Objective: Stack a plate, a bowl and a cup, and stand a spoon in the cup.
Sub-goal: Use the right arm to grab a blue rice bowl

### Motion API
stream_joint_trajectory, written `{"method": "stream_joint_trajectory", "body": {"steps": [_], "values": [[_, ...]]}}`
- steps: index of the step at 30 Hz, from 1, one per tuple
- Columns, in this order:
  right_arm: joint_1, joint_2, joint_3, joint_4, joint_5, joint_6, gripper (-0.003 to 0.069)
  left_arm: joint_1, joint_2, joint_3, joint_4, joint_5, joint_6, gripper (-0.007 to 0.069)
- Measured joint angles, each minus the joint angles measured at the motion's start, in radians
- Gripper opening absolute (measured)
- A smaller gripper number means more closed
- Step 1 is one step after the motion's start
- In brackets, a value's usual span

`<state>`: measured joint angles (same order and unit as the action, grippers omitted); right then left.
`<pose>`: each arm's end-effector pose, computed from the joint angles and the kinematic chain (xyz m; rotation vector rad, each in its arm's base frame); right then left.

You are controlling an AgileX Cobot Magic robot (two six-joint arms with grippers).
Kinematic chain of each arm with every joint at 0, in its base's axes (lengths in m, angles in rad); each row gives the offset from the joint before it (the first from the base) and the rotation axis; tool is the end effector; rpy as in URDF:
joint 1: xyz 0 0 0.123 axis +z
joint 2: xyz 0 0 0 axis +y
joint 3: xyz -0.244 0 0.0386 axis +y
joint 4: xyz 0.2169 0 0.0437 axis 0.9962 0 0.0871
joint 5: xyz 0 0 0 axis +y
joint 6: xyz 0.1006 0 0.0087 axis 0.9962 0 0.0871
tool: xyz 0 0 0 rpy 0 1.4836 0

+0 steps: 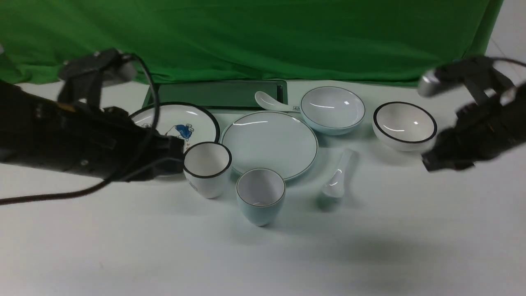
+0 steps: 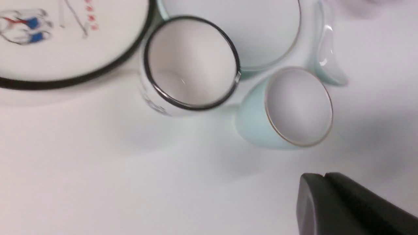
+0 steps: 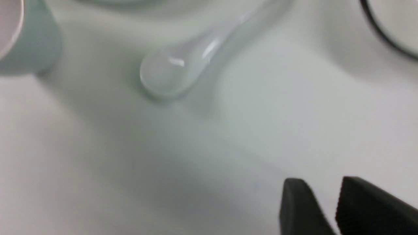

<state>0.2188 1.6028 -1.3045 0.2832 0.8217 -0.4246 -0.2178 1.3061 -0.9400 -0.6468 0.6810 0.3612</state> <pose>0.3067 0.0894 0.2598 -0.6451 2.4898 0.2621 0.2387 -0.0921 0.2614 0.2388 2.4292 -0.6465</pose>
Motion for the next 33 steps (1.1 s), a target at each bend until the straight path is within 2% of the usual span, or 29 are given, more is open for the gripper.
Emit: {"method": "stream_joint_trajectory", "body": {"steps": [2,3,4,5,6,9,15,21,23,25,27,28,29,31,32,33], "values": [[0.015,0.138,-0.178,0.0,0.03,-0.004,0.0349,-0.051,0.024,-0.001,0.001,0.018,0.006,-0.0017],[0.02,0.199,-0.267,-0.001,0.04,-0.008,0.0386,-0.076,0.032,-0.001,0.003,0.022,0.006,-0.0014],[0.021,0.211,-0.302,-0.001,0.042,-0.01,0.0392,-0.086,0.034,-0.001,0.006,0.023,0.006,-0.0013],[0.026,0.306,-0.441,-0.002,0.047,-0.011,0.0424,-0.123,0.041,-0.001,0.014,0.023,0.003,-0.001],[0.027,0.329,-0.458,-0.002,0.049,-0.011,0.0426,-0.127,0.041,-0.001,0.016,0.023,0.0,-0.0009],[0.026,0.518,-0.743,-0.005,0.063,-0.009,0.0444,-0.185,0.049,-0.001,0.038,0.028,-0.008,-0.0006],[0.007,0.795,-1.069,-0.04,0.099,0.026,0.0446,-0.209,0.061,-0.002,0.05,0.032,-0.023,0.0008],[-0.007,0.882,-1.101,-0.076,0.091,0.068,0.0446,-0.211,0.062,-0.002,0.052,0.003,-0.028,0.0021],[-0.009,0.896,-1.101,-0.076,0.093,0.072,0.0424,-0.211,0.062,-0.002,0.052,-0.026,-0.03,0.0027],[-0.011,0.904,-1.103,-0.076,0.095,0.084,0.0371,-0.211,0.062,-0.002,0.052,-0.044,-0.03,0.0031],[-0.011,0.913,-1.103,-0.077,0.095,0.087,0.0285,-0.211,0.062,-0.002,0.052,-0.05,-0.03,0.0033],[-0.011,0.914,-1.103,-0.077,0.095,0.087,0.0276,-0.211,0.062,-0.002,0.052,-0.05,-0.03,0.0033],[-0.011,0.919,-1.099,-0.077,0.095,0.087,0.0206,-0.211,0.062,-0.002,0.052,-0.05,-0.03,0.0035],[-0.011,0.922,-1.098,-0.081,0.095,0.087,0.0134,-0.211,0.062,-0.002,0.052,-0.05,-0.03,0.0034],[-0.011,0.923,-1.098,-0.081,0.095,0.087,0.0129,-0.211,0.062,-0.002,0.052,-0.05,-0.03,0.0034],[-0.012,0.923,-1.098,-0.081,0.092,0.088,0.0092,-0.211,0.062,-0.003,0.052,-0.05,-0.03,0.0036]]}}
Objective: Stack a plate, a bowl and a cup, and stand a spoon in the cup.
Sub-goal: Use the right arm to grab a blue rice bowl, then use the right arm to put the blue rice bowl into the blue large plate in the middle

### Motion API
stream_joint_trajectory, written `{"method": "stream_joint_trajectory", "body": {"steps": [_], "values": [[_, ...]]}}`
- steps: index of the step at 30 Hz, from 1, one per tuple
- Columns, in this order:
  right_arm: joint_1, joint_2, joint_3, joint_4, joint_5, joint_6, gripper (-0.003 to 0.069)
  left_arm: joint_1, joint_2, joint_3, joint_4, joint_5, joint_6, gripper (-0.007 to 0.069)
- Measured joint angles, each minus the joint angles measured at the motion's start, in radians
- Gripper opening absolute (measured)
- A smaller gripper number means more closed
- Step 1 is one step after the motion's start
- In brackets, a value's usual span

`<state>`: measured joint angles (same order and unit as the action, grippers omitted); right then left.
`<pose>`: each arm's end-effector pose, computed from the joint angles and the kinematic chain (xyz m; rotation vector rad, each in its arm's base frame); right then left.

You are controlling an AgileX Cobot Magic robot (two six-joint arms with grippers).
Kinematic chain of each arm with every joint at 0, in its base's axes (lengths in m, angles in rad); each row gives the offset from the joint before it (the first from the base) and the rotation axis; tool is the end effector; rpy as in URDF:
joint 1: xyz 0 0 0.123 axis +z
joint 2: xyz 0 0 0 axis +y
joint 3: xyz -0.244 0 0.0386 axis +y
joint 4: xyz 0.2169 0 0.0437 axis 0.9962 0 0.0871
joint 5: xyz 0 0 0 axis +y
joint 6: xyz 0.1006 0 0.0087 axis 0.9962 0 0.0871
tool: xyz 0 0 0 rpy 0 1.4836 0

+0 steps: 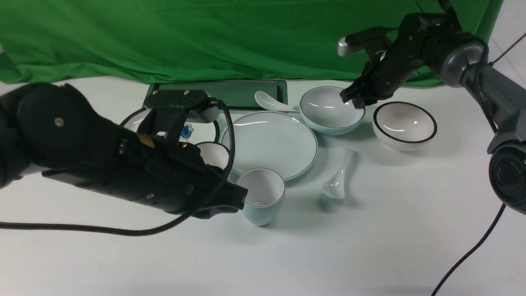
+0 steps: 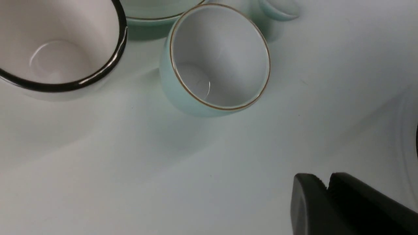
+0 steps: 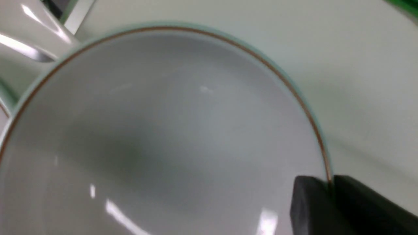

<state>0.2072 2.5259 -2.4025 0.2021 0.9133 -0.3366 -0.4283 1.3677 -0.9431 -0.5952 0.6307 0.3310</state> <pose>0.4869 0.1188 0.1685 -0.5848 2.4349 0.1982 0.2270 -0.1404 0.2467 0.4737 2.4573 -0.6702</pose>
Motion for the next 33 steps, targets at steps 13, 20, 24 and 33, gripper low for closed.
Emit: {"method": "stream_joint_trajectory", "body": {"steps": [13,20,24,33], "values": [[0.009,-0.17,0.007,0.159,0.168,-0.007,0.0074,0.0,0.0,0.0,0.028,-0.06,-0.015,0.0048],[0.133,-0.185,0.005,0.194,0.219,-0.039,0.0073,0.0,0.0,0.0,0.057,-0.172,-0.072,0.0059],[0.22,-0.135,0.006,0.141,0.188,-0.061,0.0073,0.0,0.0,0.0,0.102,-0.175,-0.073,0.0064],[0.232,-0.081,0.008,0.045,0.06,-0.052,0.0073,0.0,0.001,0.0,0.175,-0.166,-0.091,0.0076]]}}
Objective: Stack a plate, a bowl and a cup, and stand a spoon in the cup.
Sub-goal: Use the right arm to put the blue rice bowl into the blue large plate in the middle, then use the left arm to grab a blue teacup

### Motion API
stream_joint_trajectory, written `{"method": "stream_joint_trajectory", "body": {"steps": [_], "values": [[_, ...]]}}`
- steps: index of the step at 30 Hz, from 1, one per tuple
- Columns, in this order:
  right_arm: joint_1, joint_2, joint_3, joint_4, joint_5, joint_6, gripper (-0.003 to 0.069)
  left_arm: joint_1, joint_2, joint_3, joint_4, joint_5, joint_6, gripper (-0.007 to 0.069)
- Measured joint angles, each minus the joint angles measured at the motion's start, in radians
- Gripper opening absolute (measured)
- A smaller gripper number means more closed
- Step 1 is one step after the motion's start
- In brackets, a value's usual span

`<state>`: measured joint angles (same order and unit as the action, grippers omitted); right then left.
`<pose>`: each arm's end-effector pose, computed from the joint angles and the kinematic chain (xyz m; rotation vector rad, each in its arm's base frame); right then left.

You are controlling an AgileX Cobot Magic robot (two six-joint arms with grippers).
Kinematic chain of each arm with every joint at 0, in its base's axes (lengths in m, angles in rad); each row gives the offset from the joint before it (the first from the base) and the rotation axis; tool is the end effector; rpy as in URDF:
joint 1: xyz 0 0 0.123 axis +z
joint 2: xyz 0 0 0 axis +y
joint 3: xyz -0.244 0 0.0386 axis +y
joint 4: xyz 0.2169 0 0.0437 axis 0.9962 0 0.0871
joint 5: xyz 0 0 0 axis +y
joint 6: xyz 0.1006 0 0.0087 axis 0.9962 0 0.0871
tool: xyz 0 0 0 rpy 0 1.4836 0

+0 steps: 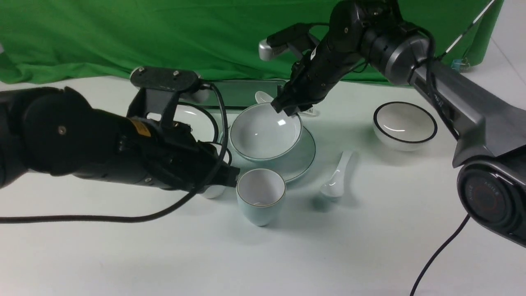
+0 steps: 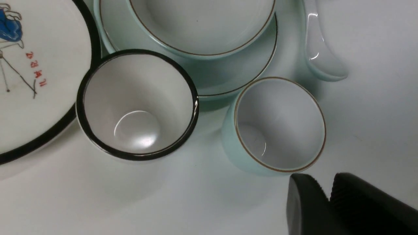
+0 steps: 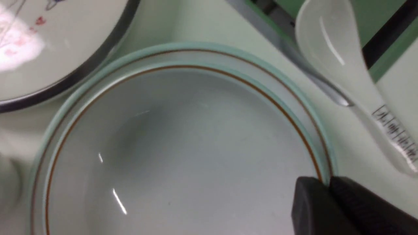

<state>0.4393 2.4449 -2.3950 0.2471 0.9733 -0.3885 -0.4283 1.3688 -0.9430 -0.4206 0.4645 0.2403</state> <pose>0.4352 0.2271 0.2040 -0.9207 2.3201 0.3341 0.2432 -0.1314 0.2510 0.4330 2.3362 -0.4929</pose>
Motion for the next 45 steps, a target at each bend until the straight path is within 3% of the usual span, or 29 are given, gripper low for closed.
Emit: {"method": "stream_joint_trajectory", "body": {"steps": [7,12,14,18,23,28,34,35,36,45], "values": [[-0.002,0.0,0.01,-0.042,-0.02,0.022,0.0073,-0.005,0.046,0.0,-0.021,-0.005,-0.001,0.009],[-0.002,0.0,0.067,-0.041,-0.032,0.045,0.0096,-0.066,0.134,-0.032,0.013,-0.005,-0.026,0.0199],[-0.002,0.0,0.084,-0.041,-0.031,0.061,0.0129,-0.085,0.17,-0.067,0.055,0.003,-0.076,0.0262],[-0.002,-0.006,0.09,-0.04,-0.024,0.095,0.0263,-0.09,0.228,-0.151,0.181,0.065,-0.207,0.0406],[-0.002,-0.053,0.09,-0.041,-0.008,0.103,0.0333,-0.09,0.281,-0.211,0.255,0.092,-0.262,0.0457],[-0.002,-0.107,0.089,-0.042,0.095,0.103,0.034,-0.09,0.357,-0.223,0.283,0.063,-0.314,0.0367],[-0.002,-0.157,0.089,-0.052,0.231,0.083,0.034,-0.09,0.402,-0.225,0.294,0.044,-0.331,0.0097],[-0.002,-0.159,0.089,-0.052,0.231,0.083,0.034,-0.09,0.401,-0.225,0.294,0.043,-0.33,0.0086],[-0.002,-0.186,0.089,-0.056,0.235,0.08,0.034,-0.09,0.399,-0.231,0.294,0.044,-0.316,0.0017],[-0.064,-0.351,0.089,-0.059,0.24,0.076,0.034,-0.08,0.388,-0.407,0.313,0.107,-0.255,-0.0006]]}}
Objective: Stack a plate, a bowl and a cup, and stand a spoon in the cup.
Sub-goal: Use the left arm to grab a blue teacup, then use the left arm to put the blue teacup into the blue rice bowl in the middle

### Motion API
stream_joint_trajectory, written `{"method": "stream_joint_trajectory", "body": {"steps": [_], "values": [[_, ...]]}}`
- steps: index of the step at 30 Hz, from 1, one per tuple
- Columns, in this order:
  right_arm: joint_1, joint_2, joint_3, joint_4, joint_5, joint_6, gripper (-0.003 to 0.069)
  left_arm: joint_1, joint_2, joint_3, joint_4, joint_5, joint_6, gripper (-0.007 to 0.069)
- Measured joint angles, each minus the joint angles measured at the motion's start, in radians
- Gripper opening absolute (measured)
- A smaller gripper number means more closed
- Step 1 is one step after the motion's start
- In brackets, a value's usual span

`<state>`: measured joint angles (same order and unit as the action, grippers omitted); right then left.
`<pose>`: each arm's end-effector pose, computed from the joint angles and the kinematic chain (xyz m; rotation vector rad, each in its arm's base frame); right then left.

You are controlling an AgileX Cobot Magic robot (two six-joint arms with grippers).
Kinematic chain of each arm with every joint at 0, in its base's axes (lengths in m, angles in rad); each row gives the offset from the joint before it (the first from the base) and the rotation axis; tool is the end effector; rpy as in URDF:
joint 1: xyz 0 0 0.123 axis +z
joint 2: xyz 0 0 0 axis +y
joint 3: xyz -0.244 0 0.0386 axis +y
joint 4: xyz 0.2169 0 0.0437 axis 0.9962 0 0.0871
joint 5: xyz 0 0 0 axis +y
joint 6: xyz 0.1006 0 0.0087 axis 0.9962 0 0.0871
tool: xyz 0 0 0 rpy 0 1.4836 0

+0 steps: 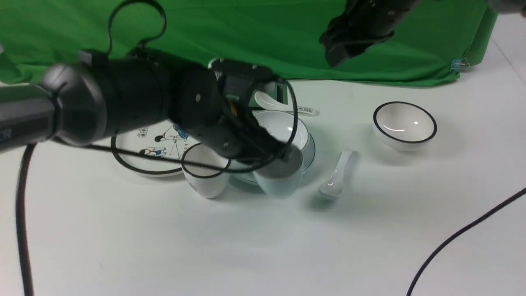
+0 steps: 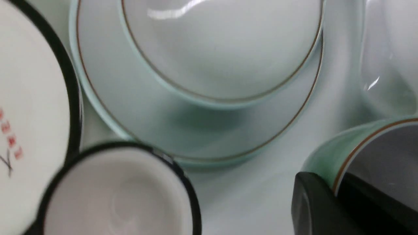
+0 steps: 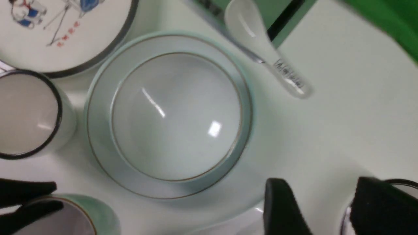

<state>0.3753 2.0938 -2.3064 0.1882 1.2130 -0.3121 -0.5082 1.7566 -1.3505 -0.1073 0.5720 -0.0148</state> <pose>0.3836 0.1701 0.3252 -0.8285 2.3360 0.2736 0.3143 -0.1818 0.2319 0.5230 2.4317 -0.3354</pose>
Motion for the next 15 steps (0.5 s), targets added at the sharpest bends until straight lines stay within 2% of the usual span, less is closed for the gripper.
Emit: {"method": "stream_joint_trajectory", "body": {"steps": [7,15], "values": [[-0.115,-0.022,0.037,-0.01,0.0,0.089,0.0331,0.081,0.171,-0.292,0.009,0.06,0.025,-0.0006],[-0.126,-0.021,0.148,0.0,-0.011,0.105,0.0309,0.109,0.343,-0.407,0.032,0.068,0.032,-0.0003]]}}
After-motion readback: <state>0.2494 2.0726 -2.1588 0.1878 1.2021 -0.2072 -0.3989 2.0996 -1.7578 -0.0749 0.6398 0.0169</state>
